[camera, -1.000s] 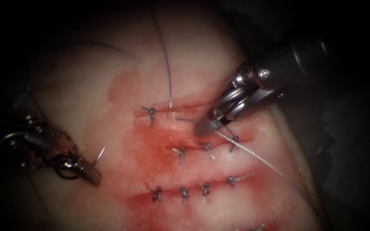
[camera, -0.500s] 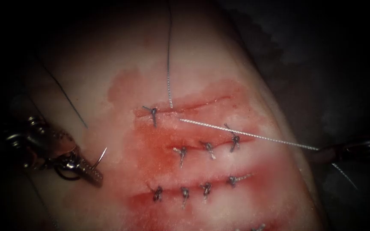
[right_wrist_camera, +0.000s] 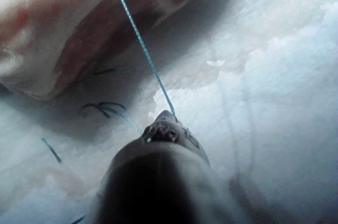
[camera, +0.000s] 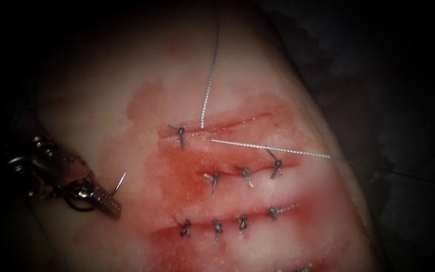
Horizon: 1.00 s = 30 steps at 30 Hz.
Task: Wound Closure
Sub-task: Pull the thread through the tissue using the right gripper, leaving only a short tail on the top half of the tissue
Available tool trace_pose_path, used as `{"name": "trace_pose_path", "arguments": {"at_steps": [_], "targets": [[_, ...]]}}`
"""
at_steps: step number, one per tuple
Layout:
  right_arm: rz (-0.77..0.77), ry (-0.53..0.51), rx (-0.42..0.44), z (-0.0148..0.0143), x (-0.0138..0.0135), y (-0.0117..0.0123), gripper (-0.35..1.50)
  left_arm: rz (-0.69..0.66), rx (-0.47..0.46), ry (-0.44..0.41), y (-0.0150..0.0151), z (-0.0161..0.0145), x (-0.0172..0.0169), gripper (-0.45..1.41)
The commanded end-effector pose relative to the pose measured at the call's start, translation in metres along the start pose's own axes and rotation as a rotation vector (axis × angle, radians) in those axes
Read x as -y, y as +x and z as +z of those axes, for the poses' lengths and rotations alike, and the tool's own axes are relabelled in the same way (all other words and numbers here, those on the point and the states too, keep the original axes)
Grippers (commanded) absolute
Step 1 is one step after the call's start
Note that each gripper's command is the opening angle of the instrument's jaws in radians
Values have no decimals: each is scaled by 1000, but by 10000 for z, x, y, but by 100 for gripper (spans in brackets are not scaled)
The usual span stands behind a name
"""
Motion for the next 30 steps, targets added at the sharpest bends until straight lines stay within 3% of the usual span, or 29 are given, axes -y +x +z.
{"name": "trace_pose_path", "arguments": {"at_steps": [1,6,7,8,9,10,12,13,14,18,19,21,22,26,27,28,30], "targets": [[5,22,-2,7,15,9,-35,2,2,-1,-8,3,-4,-16],[-23,106,13,-1,25,7,-35,3,1,1,-7,1,-4,-16],[-110,92,72,-12,14,-1,37,3,1,1,-8,1,-4,-16],[-176,68,110,-23,3,-8,66,3,1,1,-8,1,-4,-16],[-243,45,126,-33,-7,-14,78,3,1,1,-8,1,-4,-16],[-311,11,132,-57,-40,-38,81,2,1,1,-8,1,-5,-15],[-322,7,144,-75,-74,-63,76,2,1,1,-9,1,-5,-13],[-322,7,144,-75,-74,-63,76,2,1,1,-9,1,-5,-13],[-342,19,169,-93,-119,-94,64,2,1,1,-9,1,-5,-13],[-368,-28,195,-108,-203,-141,47,2,2,1,-9,1,-4,-11],[-348,-65,234,-107,-248,-162,36,2,2,1,-9,1,-4,-11],[-356,-117,226,-100,-286,-179,19,1,2,0,-9,2,-4,-11],[-428,-199,170,-85,-328,-195,17,1,2,0,-9,2,-4,-10],[-610,-283,46,-40,-400,-216,49,1,2,0,-9,2,-4,-10],[-631,-282,25,-28,-416,-219,49,1,2,0,-9,2,-4,-8],[-649,-285,8,-13,-432,-223,66,1,2,0,-9,2,-4,-8],[-788,-241,-23,27,-460,-228,66,1,2,0,-9,2,-4,-5]]}}
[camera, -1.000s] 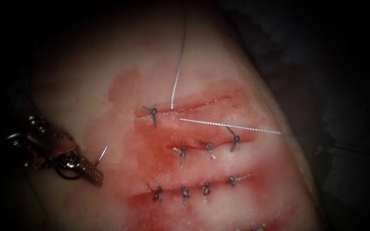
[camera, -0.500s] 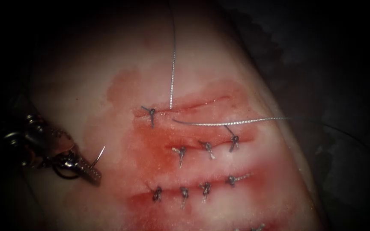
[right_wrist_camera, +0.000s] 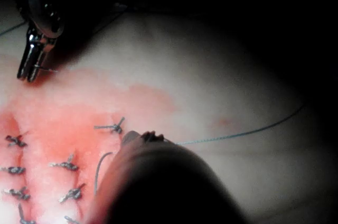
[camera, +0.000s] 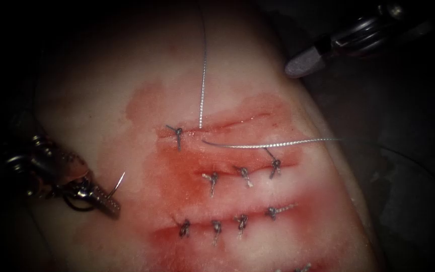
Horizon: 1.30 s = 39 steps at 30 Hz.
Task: Wound Closure
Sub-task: Pull the thread through the tissue using the right gripper, leaving only a short tail on the top half of the tissue
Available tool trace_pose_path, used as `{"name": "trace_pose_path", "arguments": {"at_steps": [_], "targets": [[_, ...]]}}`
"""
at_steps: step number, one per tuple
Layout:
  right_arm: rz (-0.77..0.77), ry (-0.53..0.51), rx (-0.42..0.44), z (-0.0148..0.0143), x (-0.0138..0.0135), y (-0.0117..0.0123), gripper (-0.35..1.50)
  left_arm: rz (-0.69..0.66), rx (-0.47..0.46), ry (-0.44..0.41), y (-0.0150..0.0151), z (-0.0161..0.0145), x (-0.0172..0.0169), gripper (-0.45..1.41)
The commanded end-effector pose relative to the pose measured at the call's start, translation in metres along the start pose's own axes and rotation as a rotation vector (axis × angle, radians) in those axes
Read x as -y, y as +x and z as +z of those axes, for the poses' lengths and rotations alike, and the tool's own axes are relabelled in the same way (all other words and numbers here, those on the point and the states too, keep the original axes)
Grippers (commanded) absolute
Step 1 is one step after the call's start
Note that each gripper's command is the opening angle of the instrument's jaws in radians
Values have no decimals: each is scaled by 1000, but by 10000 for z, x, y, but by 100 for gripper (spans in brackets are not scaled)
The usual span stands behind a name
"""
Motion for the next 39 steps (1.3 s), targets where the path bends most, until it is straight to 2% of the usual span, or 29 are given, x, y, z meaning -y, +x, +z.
{"name": "trace_pose_path", "arguments": {"at_steps": [1,2,3,4,8,13,14,17,24,26,28,29,36,39], "targets": [[-78,20,-34,33,-8,-21,54,3,3,-1,-8,3,-4,-5],[-186,40,-89,57,-12,-24,27,2,3,-1,-8,3,-4,-3],[-212,45,-103,66,-13,-23,14,2,3,-1,-8,3,-4,-3],[-253,44,-123,79,-18,-19,-8,2,3,-1,-8,3,-3,-3],[-267,1,-172,83,-25,-16,-6,-3,4,-2,-7,5,-5,-3],[-73,-78,-232,70,-40,-11,-16,-1,5,-5,-5,8,-6,-3],[-58,-97,-238,69,-45,-9,-15,-1,5,-5,-4,8,-6,-3],[-32,-134,-302,75,-62,2,12,0,3,-5,-3,10,-7,-3],[-41,-114,-385,106,-58,20,14,0,1,-3,-3,10,-7,-3],[-56,-113,-412,112,-54,22,5,0,1,-3,-3,10,-7,-3],[-66,-116,-417,114,-52,22,-27,-5,1,-3,-3,10,-7,-3],[-66,-114,-422,115,-51,22,-32,-5,1,-3,-3,10,-7,-3],[-86,-104,-454,122,-49,33,-35,-11,-2,-2,-2,11,-6,-3],[-91,-119,-481,114,-46,44,-35,-11,-2,-2,-2,11,-6,-3]]}}
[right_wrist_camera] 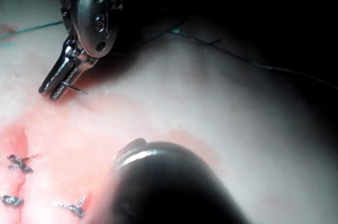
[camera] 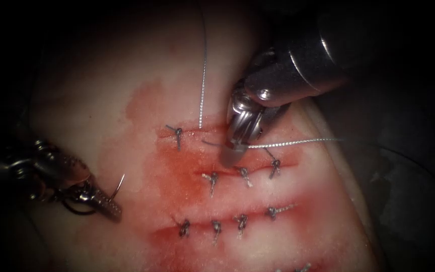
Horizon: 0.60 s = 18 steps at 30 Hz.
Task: Wound Closure
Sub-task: Pull the thread through the tissue using the right gripper, leaving only a short tail on the top half of the tissue
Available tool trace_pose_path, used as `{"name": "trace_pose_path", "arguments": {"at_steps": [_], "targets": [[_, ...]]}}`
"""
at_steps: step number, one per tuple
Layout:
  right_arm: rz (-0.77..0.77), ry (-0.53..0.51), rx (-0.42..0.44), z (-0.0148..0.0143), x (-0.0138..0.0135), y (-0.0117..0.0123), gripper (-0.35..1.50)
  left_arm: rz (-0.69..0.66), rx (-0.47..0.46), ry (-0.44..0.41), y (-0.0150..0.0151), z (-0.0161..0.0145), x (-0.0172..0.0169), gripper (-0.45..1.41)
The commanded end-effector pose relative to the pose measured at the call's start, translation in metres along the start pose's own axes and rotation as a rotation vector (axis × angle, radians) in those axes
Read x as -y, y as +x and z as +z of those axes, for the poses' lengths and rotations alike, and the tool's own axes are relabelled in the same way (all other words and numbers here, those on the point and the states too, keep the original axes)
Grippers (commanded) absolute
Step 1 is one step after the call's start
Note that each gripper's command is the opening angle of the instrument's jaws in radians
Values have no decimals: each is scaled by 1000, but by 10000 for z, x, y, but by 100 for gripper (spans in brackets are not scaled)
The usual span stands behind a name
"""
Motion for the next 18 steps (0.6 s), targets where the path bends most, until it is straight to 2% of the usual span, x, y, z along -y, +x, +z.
{"name": "trace_pose_path", "arguments": {"at_steps": [1,4,6,8,10,12,13,18], "targets": [[-5,-2,1,2,1,0,-35,2,1,1,-8,4,-4,-3],[-20,-3,-2,0,7,11,-35,-3,1,0,-7,5,-5,-3],[-12,-5,-5,0,8,11,-35,-3,1,0,-7,5,-5,-3],[-63,2,28,-1,10,6,-33,-3,1,0,-7,5,-5,-3],[-132,-7,77,-3,8,5,62,-3,1,0,-7,5,-5,-3],[-163,-11,98,-6,5,2,91,-3,1,0,-7,5,-5,-3],[-176,-14,102,-10,0,-4,98,-3,1,0,-7,5,-5,-1],[-182,-13,106,-8,-5,-18,94,-2,0,1,-7,4,-5,0]]}}
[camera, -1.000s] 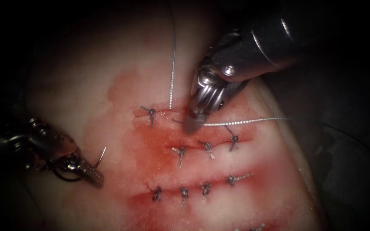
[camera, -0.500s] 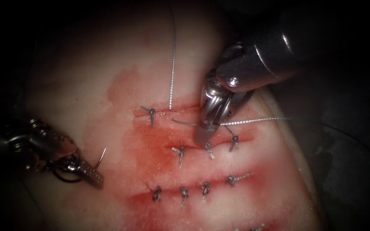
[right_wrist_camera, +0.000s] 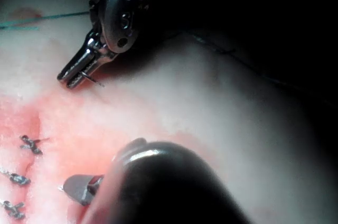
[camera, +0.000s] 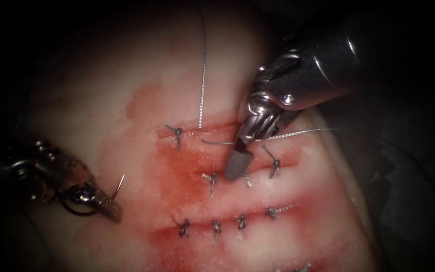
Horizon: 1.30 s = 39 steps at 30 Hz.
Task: Wound Closure
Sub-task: Pull the thread through the tissue using the right gripper, leaving only a short tail on the top half of the tissue
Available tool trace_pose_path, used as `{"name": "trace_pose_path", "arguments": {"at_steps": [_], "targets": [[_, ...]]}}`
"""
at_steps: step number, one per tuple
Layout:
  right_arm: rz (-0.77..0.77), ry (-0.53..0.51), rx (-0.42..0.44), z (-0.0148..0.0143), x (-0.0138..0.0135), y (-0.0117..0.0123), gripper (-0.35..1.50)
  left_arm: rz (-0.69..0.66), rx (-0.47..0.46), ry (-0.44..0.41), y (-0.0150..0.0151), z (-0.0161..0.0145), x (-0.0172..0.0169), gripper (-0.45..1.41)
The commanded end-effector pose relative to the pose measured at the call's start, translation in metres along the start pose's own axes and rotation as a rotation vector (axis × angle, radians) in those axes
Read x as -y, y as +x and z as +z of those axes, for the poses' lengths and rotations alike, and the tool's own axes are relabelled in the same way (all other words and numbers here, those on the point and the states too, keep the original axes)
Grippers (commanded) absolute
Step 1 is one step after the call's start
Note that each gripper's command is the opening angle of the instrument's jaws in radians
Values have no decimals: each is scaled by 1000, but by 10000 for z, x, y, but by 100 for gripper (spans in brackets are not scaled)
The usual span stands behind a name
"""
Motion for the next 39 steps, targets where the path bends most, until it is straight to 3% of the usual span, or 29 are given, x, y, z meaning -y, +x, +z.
{"name": "trace_pose_path", "arguments": {"at_steps": [1,9,12,13,14,15,27,33,34,38,39], "targets": [[0,2,3,9,2,-11,94,3,2,-1,-8,3,-4,0],[2,7,5,14,12,-15,81,-3,1,0,-8,2,-4,0],[8,19,-31,27,23,-14,78,-3,2,-1,-7,2,-4,0],[7,22,-30,30,30,-14,51,-3,1,-1,-7,2,-4,0],[8,23,-39,31,34,-14,-13,-3,2,-1,-7,2,-4,0],[10,23,-50,31,36,-13,-35,-3,2,-1,-7,2,-4,0],[83,16,-92,7,26,7,-35,-8,-3,2,-6,4,-4,2],[137,47,-99,-5,35,60,-35,-9,-4,4,-7,2,-3,2],[168,63,-94,-8,38,86,-35,-9,-4,4,-7,2,-3,2],[220,80,-77,-5,45,147,-35,-9,-4,3,-8,2,-3,2],[252,82,-55,0,46,182,-35,-9,-3,3,-8,3,-3,2]]}}
